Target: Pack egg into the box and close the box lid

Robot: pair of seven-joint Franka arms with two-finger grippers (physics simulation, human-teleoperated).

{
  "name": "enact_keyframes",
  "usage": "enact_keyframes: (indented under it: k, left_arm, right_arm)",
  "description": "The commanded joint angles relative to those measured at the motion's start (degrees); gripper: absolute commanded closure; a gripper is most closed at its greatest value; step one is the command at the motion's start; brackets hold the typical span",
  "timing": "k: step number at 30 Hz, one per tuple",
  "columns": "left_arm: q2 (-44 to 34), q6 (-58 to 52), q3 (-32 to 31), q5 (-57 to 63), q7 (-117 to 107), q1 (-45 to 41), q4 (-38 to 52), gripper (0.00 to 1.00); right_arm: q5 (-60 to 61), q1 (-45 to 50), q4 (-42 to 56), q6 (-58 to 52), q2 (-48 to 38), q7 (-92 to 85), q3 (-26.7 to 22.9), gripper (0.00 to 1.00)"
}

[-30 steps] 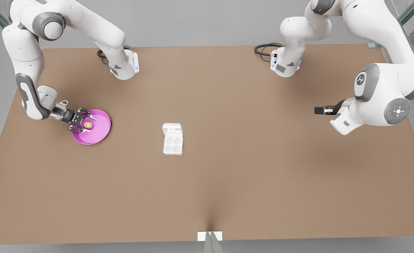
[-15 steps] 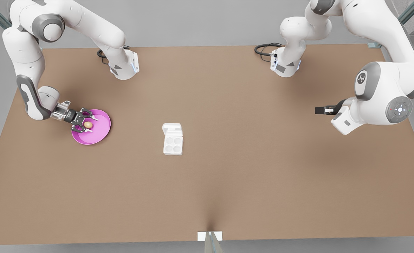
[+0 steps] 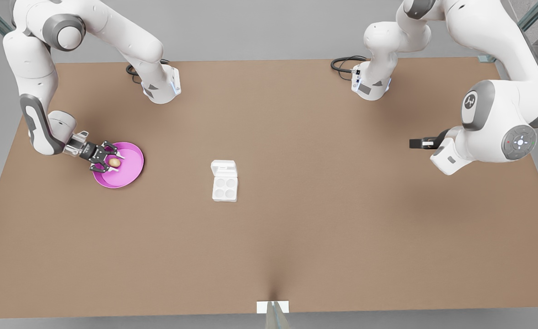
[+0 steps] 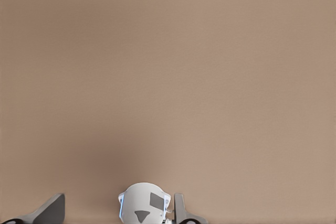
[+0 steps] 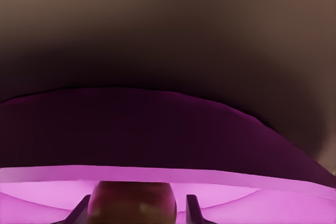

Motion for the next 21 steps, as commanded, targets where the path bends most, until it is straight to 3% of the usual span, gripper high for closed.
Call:
enact_keyframes:
  k: [1, 13, 16, 17, 21]
  left_arm:
    - [0.0, 0.0, 0.0, 0.0, 0.0, 0.0, 0.0, 0.00]
    - [0.0, 0.0, -0.2, 0.0, 0.0, 0.0, 0.4, 0.00]
    - [0.0, 0.0, -0.2, 0.0, 0.0, 0.0, 0.5, 0.00]
    - [0.0, 0.0, -0.2, 0.0, 0.0, 0.0, 0.6, 0.00]
    - [0.0, 0.0, -0.2, 0.0, 0.0, 0.0, 0.6, 0.00]
  right_arm:
    - [0.0, 0.0, 0.0, 0.1, 0.1, 0.0, 0.0, 0.30]
    - [-0.1, -0.3, -0.4, 0.5, 0.1, -0.3, 0.0, 0.33]
    - [-0.1, -0.4, -0.1, 0.4, -0.2, 0.1, 0.0, 0.44]
    - [-0.1, -0.4, 0.0, 0.4, -0.3, 0.2, 0.0, 0.60]
    - [-0.1, -0.6, -0.2, 0.1, -0.2, 0.0, 0.0, 0.79]
